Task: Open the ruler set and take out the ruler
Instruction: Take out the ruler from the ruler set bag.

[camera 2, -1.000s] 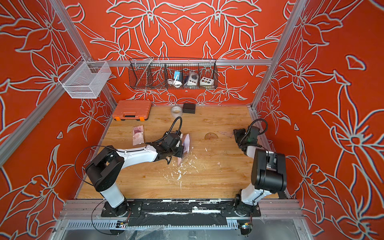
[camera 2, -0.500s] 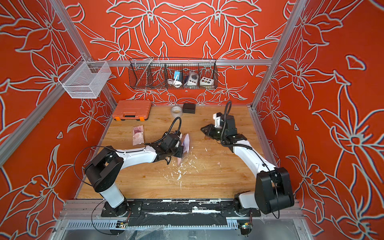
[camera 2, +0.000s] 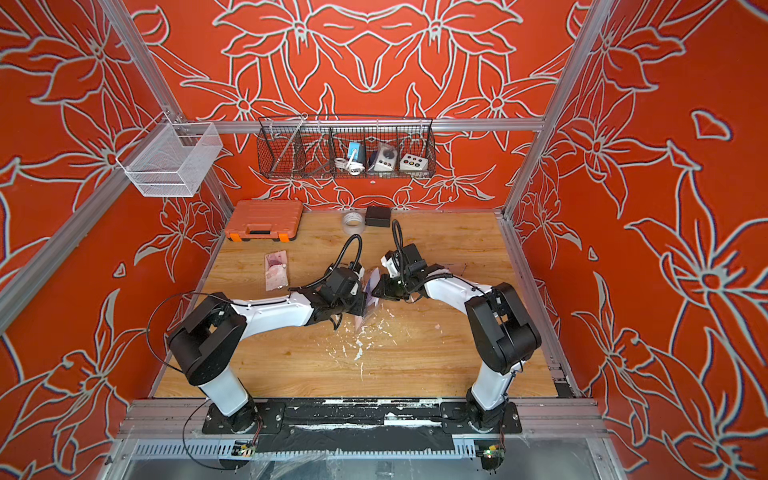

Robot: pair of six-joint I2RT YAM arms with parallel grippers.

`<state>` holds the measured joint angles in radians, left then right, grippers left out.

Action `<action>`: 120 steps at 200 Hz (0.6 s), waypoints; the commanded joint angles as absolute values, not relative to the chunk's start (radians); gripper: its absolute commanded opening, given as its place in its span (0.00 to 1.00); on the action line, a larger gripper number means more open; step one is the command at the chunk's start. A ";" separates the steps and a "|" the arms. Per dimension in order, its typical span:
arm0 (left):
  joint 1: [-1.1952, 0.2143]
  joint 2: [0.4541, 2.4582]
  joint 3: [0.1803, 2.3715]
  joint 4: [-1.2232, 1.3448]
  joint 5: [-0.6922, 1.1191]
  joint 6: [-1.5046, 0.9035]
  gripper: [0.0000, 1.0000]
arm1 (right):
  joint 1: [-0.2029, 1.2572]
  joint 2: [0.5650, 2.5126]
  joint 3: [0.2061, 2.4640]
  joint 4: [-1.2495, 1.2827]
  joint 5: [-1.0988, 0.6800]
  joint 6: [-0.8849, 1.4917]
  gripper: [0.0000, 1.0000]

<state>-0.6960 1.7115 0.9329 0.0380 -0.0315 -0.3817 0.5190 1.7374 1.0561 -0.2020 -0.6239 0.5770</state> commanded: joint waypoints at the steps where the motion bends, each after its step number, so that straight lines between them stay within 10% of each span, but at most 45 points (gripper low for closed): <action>1: -0.704 1.701 0.910 0.018 -0.044 -0.363 0.00 | 0.524 1.779 1.084 -0.240 -0.578 0.547 0.21; 77: -0.707 1.697 0.879 0.067 -0.057 -0.369 0.00 | 0.533 1.880 1.123 -0.244 -0.628 0.550 0.27; 120: -0.707 1.694 0.867 0.077 -0.059 -0.371 0.00 | 0.541 1.895 1.134 -0.202 -0.656 0.602 0.12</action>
<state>-0.7013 1.6970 0.8944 0.0982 -0.0422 -0.3817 0.5308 1.8839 1.1084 -0.2153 -0.6373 0.5762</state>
